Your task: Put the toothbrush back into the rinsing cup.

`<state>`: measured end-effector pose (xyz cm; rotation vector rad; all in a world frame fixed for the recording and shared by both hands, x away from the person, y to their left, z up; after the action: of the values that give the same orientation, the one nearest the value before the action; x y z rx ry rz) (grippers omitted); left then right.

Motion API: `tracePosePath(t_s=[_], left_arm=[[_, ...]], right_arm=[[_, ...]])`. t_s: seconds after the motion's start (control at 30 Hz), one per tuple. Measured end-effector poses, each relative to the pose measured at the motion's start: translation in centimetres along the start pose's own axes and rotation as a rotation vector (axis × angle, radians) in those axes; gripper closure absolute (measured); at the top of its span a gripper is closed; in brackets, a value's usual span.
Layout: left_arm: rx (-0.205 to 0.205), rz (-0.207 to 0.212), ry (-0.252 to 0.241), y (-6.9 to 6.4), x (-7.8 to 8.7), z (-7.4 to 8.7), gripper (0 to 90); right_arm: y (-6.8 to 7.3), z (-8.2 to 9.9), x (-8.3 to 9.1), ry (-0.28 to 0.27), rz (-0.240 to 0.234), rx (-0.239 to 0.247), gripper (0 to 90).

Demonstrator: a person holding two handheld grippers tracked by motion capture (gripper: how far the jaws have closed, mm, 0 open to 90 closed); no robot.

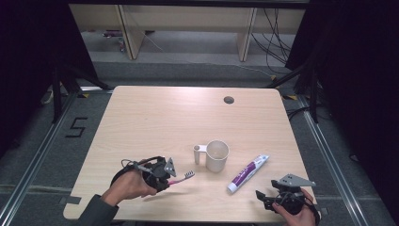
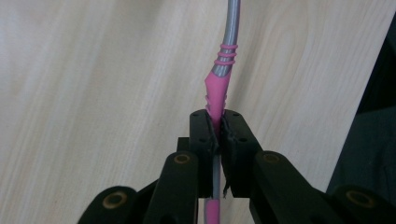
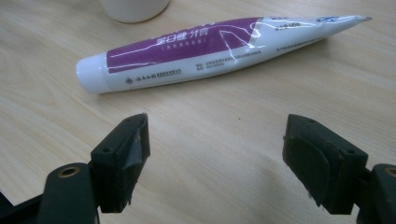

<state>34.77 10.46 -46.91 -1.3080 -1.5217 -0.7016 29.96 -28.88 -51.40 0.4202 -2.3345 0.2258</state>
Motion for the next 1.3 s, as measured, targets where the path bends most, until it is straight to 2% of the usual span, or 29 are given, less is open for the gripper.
tracePosePath(t_s=[0.07,0.1,0.13,0.17,0.23,0.27,0.4,0.47,0.63,0.73,0.77,0.83,0.87,0.9,0.93,0.97,1.0,1.03,1.1,1.13,1.17,1.2,1.23,1.3], left_arm=[[0.010,-0.012,-0.053,0.0,0.4,0.1,82.8],[0.026,-0.025,-0.098,0.0,0.8,0.1,82.8],[0.029,-0.022,-0.120,0.0,1.0,0.2,82.8],[0.027,-0.039,-0.157,0.0,1.3,0.2,82.8],[0.037,-0.037,-0.205,0.0,1.6,0.3,82.8],[0.039,-0.058,-0.239,0.0,1.7,0.3,82.8],[0.052,-0.090,-0.350,0.3,2.4,0.5,82.8],[0.069,-0.118,-0.415,0.5,2.5,0.5,82.8],[0.097,-0.149,-0.530,1.1,2.7,0.5,82.8],[0.104,-0.177,-0.565,1.4,2.6,0.5,82.8],[0.117,-0.164,-0.582,1.4,2.6,0.5,82.8],[0.134,-0.189,-0.633,1.6,2.7,0.3,82.8],[0.140,-0.166,-0.657,1.7,2.7,0.2,82.8],[0.154,-0.183,-0.686,1.8,2.9,0.2,82.8],[0.162,-0.183,-0.709,1.9,3.0,0.1,82.8],[0.165,-0.165,-0.727,1.9,3.2,0.0,82.8],[0.165,-0.179,-0.765,1.9,3.4,-0.1,82.8],[0.162,-0.172,-0.784,1.9,3.6,-0.3,82.8],[0.163,-0.182,-0.841,1.9,4.0,-0.6,82.8],[0.160,-0.170,-0.855,2.0,4.2,-0.7,82.8],[0.162,-0.181,-0.883,2.0,4.3,-0.9,82.8],[0.157,-0.178,-0.894,2.0,4.4,-1.1,82.8],[0.148,-0.150,-0.903,2.1,4.4,-1.3,82.8],[0.147,-0.176,-0.927,2.2,4.4,-1.6,82.7]], right_arm=[[0.0,0.0,0.0,0.000,0.000,0.000,24.0],[0.0,0.0,0.0,-0.001,0.001,0.001,24.1],[0.0,0.0,0.0,-0.002,0.001,0.000,24.1],[0.1,0.0,0.0,0.000,-0.002,0.000,24.1],[0.1,0.0,0.0,0.005,-0.005,-0.003,24.1],[0.1,0.0,0.0,0.009,-0.005,-0.006,24.1],[0.0,0.0,0.0,-0.003,-0.003,-0.002,24.1],[0.1,0.0,0.0,0.011,-0.009,-0.012,24.1],[0.0,0.0,0.0,-0.002,-0.001,-0.001,24.1],[0.1,0.0,0.0,0.011,-0.008,-0.013,24.1],[0.1,0.0,0.0,0.011,-0.007,-0.012,24.1],[0.1,0.0,0.0,0.009,-0.007,-0.009,24.1],[0.1,0.0,0.0,0.004,-0.005,-0.004,24.1],[0.0,0.0,-0.1,-0.004,-0.003,0.003,24.1],[0.1,0.0,0.0,0.005,-0.006,-0.004,24.1],[0.0,0.0,-0.1,0.001,-0.006,0.000,24.1],[0.0,0.0,-0.1,-0.002,-0.005,0.002,24.1],[0.0,0.0,-0.1,-0.001,-0.005,0.002,24.1],[0.0,0.0,-0.1,-0.002,-0.004,0.011,24.1],[0.0,0.0,-0.1,-0.004,0.000,0.014,24.1],[-0.3,-0.1,-0.3,-0.032,0.005,0.057,24.1],[-0.3,-0.1,-0.2,-0.030,0.005,0.053,24.1],[-0.2,-0.1,-0.2,-0.025,0.005,0.046,24.1],[-0.3,-0.1,-0.2,-0.026,0.005,0.045,24.1]])
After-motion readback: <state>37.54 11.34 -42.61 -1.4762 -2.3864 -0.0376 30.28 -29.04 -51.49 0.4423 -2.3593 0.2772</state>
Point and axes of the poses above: each handheld gripper's, and its own axes: x roughly backward along the jaws, z roughly out of its underside, y roughly to its left, the point moved 3 cm from there along -x, roughly forward along the jaws, and after that the axes turned 13 degrees about z, right-handed, at the moved point
